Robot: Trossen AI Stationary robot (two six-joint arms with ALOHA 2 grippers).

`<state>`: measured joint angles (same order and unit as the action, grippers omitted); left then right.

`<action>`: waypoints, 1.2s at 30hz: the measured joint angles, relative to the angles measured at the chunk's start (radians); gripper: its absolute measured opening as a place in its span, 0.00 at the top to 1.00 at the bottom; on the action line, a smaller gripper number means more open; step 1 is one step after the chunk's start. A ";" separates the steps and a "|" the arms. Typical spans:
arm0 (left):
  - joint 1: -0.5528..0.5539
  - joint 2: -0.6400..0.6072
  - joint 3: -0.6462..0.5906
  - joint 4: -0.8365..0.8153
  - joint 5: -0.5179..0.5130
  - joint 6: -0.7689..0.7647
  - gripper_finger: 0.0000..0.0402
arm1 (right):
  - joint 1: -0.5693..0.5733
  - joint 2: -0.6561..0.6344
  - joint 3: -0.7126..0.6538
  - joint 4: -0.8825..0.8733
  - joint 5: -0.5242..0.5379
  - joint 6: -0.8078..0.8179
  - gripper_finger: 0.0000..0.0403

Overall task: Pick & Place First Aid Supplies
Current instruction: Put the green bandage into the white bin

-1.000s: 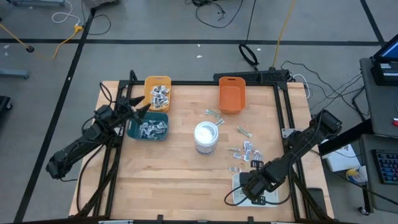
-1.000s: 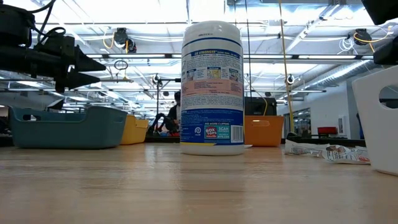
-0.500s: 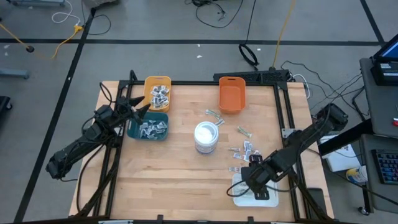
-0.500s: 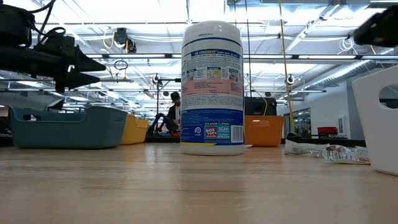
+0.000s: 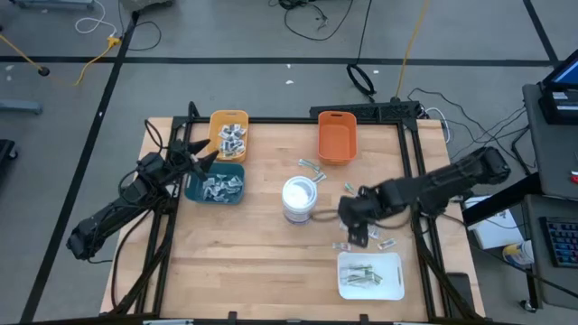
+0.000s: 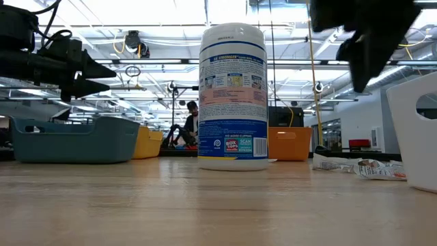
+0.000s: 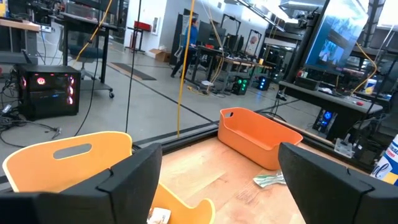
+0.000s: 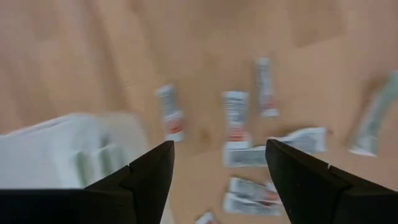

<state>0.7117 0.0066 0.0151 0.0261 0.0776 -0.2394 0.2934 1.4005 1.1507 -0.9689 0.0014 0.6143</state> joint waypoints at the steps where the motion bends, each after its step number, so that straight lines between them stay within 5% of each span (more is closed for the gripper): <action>1: 0.000 0.000 0.000 0.000 0.000 0.000 0.18 | -0.032 0.000 0.000 -0.016 0.000 -0.006 0.39; 20: 0.000 0.000 0.000 0.000 0.000 0.000 0.18 | -0.488 0.000 -0.045 -0.076 -0.007 -0.165 0.39; 36: 0.000 0.000 0.000 0.000 0.000 0.000 0.18 | -0.534 0.031 -0.352 0.282 -0.020 -0.155 0.39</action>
<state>0.7119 0.0064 0.0151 0.0261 0.0776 -0.2394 -0.2409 1.4316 0.7986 -0.6867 -0.0184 0.4593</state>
